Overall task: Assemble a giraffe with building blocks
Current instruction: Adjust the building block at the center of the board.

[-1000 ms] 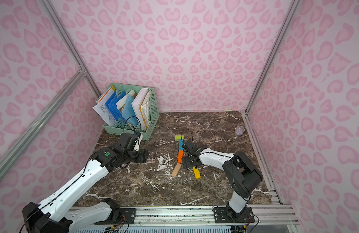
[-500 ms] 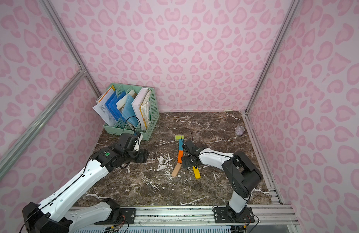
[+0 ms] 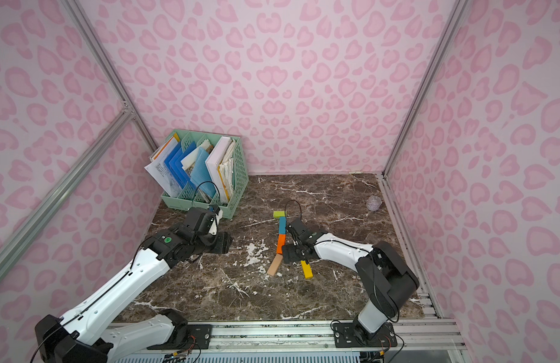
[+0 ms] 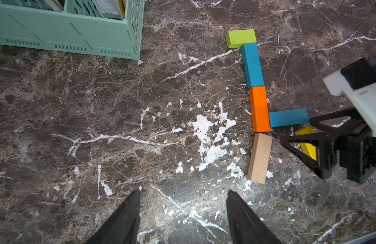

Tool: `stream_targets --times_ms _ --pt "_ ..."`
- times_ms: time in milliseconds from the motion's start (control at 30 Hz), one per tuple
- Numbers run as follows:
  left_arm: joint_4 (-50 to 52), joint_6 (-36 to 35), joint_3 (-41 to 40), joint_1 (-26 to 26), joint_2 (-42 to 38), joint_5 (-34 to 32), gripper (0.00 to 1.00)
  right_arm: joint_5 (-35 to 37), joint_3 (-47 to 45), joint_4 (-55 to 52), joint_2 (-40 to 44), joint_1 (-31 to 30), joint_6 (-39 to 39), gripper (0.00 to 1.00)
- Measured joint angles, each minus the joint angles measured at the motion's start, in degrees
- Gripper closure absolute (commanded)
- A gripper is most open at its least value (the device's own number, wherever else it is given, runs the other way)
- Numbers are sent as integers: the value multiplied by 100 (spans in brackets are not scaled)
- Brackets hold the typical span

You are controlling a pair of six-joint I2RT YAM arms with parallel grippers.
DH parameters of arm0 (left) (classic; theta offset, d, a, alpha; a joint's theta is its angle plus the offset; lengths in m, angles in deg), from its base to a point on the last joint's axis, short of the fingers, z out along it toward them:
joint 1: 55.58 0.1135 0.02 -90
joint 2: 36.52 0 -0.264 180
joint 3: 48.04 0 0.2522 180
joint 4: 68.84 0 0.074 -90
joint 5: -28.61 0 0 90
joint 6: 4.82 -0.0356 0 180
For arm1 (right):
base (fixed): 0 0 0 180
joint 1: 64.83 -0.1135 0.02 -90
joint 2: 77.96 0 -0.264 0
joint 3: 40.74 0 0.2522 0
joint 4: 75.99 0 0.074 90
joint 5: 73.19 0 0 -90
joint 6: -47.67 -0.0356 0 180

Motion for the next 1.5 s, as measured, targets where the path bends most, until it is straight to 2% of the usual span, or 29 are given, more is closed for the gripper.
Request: stream_targets --times_ms 133,300,633,733,900,1067,1200,1500 --pt "0 0 0 0 11 0 32 -81 24 -13 179 197 -81 6" --pt "0 0 0 11 33 2 32 66 221 -42 -87 564 -426 10" --pt "2 0 0 11 33 2 32 -361 229 337 -363 874 -833 17" --pt "2 0 0 11 31 2 32 -243 22 249 -81 684 -686 17" --pt "0 0 0 11 28 7 32 479 -535 -251 765 -4 -546 17" --pt "0 0 0 11 39 48 32 955 -1248 -857 1685 -236 -732 21" --pt "0 2 0 11 39 48 32 927 -1556 -1073 2253 -396 -866 22" --pt "0 2 0 11 39 46 32 791 -1974 -1132 2409 -605 -1360 19"
